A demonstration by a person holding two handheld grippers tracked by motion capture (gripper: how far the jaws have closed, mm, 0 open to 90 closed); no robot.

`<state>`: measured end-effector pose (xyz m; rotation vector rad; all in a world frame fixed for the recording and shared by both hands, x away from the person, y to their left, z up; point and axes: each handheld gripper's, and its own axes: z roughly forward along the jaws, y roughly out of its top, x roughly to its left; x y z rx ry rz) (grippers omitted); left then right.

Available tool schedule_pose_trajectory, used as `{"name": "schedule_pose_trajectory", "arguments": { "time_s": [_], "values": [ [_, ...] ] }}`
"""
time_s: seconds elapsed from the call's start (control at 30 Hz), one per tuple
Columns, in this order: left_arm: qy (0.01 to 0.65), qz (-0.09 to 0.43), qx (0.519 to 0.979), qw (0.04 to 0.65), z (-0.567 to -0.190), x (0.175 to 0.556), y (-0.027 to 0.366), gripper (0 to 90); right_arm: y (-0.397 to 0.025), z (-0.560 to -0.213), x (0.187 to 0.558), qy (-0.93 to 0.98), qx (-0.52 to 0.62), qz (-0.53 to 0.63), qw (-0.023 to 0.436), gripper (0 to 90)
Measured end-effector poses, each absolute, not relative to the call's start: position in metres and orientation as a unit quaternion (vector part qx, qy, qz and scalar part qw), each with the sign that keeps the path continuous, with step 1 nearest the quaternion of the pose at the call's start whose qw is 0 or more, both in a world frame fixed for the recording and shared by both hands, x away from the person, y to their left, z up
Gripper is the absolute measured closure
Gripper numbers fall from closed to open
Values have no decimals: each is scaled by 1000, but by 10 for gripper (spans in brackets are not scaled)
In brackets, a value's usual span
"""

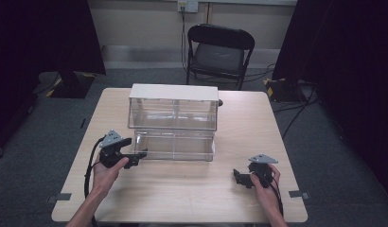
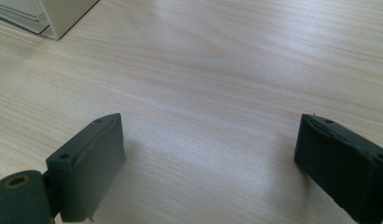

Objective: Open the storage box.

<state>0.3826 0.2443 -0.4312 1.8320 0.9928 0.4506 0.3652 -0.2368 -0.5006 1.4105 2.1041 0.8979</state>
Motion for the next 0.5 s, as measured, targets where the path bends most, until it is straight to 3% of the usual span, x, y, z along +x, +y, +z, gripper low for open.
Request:
{"name": "schedule_pose_trajectory", "arguments": {
  "time_s": [0.5],
  "values": [
    [413, 184, 743, 494, -429, 387, 238, 159, -237, -501, 365, 763, 511, 326, 225, 78]
  ]
}}
